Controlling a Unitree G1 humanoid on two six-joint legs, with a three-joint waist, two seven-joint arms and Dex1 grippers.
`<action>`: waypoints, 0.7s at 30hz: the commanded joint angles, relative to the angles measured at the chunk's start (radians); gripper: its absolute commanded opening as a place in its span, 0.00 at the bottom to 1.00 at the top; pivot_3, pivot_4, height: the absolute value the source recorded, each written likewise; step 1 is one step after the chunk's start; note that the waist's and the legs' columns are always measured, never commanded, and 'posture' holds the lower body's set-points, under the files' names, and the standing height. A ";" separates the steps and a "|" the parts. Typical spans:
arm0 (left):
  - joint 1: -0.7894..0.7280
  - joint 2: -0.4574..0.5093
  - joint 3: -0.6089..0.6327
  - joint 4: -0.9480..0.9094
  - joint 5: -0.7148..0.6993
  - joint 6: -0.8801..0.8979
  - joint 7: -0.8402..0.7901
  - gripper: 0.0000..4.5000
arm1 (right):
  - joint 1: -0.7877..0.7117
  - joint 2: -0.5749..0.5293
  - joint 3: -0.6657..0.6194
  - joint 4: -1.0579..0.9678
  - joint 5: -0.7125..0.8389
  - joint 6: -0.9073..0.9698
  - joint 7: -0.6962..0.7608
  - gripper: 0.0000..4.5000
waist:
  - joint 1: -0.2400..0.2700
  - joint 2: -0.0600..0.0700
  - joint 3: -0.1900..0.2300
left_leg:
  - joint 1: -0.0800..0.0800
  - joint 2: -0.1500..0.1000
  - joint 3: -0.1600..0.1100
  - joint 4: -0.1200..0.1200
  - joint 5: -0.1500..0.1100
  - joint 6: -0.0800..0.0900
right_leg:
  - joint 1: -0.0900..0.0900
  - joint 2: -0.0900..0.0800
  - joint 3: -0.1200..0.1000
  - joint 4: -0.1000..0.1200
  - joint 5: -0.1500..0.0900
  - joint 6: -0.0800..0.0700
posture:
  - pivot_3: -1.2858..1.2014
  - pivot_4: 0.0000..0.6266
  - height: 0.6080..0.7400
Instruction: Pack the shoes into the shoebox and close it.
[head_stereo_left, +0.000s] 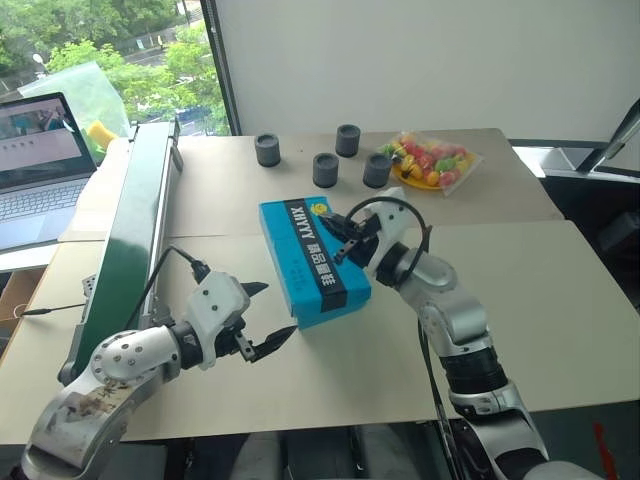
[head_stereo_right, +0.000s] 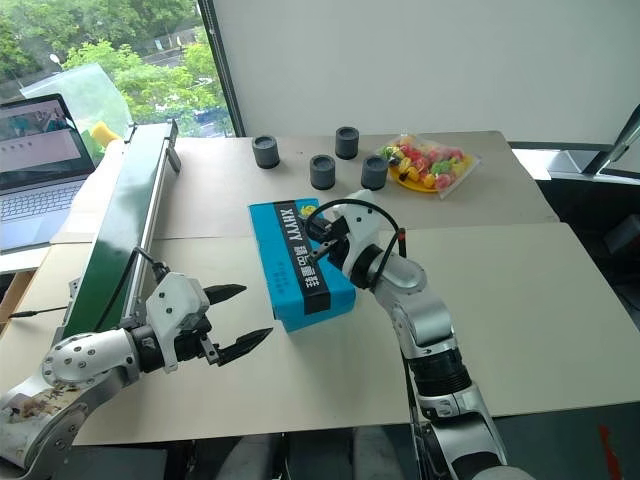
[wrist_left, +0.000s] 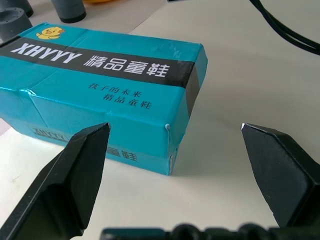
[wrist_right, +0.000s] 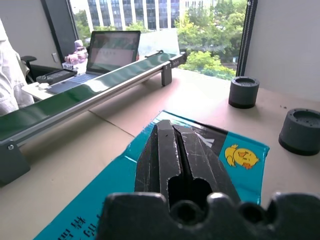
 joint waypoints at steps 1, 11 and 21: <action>0.024 -0.009 0.061 -0.043 -0.021 0.003 0.021 1.00 | -0.050 0.032 0.037 -0.046 0.027 0.050 0.034 0.02 | -0.002 0.000 0.000 | 0.000 0.000 0.000 0.000 0.000 0.000 | 0.000 0.000 0.000 0.000 0.000 0.000 | 0.52 0.24 1.00; 0.087 -0.040 0.149 -0.077 -0.046 0.015 0.082 1.00 | -0.381 0.138 0.101 0.640 -0.134 -0.133 0.121 0.02 | -0.001 0.000 0.000 | 0.002 0.000 0.001 0.001 0.000 0.000 | 0.001 0.001 0.001 0.002 0.001 -0.001 | 0.52 0.24 1.00; 0.147 -0.073 0.169 -0.136 -0.037 0.028 0.148 1.00 | -0.476 0.178 0.109 0.966 -0.230 -0.080 0.209 0.02 | -0.006 -0.001 0.000 | 0.003 0.001 0.000 0.001 -0.003 -0.004 | 0.000 0.001 0.001 0.003 0.001 -0.002 | 0.52 0.24 1.00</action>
